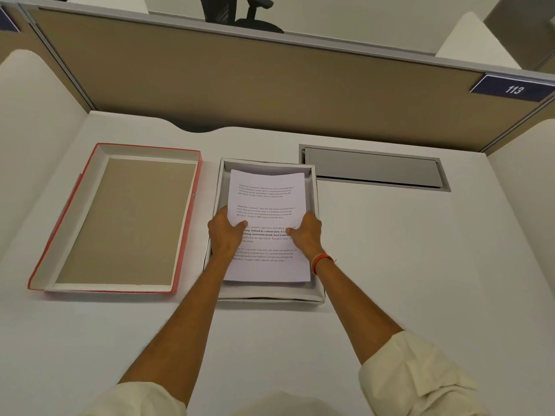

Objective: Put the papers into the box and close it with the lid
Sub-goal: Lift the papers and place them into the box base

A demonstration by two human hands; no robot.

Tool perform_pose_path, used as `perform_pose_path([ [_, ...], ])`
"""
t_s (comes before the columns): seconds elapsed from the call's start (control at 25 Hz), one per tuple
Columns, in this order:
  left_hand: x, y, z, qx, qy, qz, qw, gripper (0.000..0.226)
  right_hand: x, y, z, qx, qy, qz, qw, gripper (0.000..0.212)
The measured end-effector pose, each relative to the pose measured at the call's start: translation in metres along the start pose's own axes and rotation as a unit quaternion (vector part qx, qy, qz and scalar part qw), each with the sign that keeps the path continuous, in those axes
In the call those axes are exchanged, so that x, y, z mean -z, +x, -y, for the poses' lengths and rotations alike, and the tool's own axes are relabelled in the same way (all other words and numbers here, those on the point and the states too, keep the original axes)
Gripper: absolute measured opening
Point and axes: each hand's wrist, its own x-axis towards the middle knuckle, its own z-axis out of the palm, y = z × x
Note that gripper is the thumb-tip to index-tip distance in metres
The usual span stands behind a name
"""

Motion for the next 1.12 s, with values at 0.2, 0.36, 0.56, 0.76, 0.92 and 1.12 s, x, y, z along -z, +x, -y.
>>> perform_pose_path([
  [0.2,0.002,0.001,-0.001,0.010,0.027,0.003,1.000,0.050,0.002,-0.004,0.001,-0.010,0.006,-0.019,1.000,0.050],
  [0.36,0.000,0.002,0.000,0.028,0.050,0.012,0.998,0.060,0.005,-0.005,0.002,-0.022,0.013,-0.014,1.000,0.049],
  [0.56,-0.003,0.001,0.000,0.028,0.054,0.001,0.998,0.060,0.011,-0.003,0.002,-0.040,0.027,0.003,0.999,0.048],
  [0.76,-0.003,0.001,-0.001,0.037,0.066,-0.002,0.997,0.065,0.017,0.000,0.002,-0.069,0.046,0.020,0.996,0.035],
  [0.92,-0.005,0.000,-0.001,0.049,0.060,-0.002,0.997,0.072,0.014,-0.002,0.003,-0.070,0.050,0.020,0.996,0.043],
  [1.12,0.005,-0.004,-0.010,0.032,0.061,0.019,0.997,0.064,0.019,-0.003,0.003,-0.062,0.058,0.032,0.996,0.036],
])
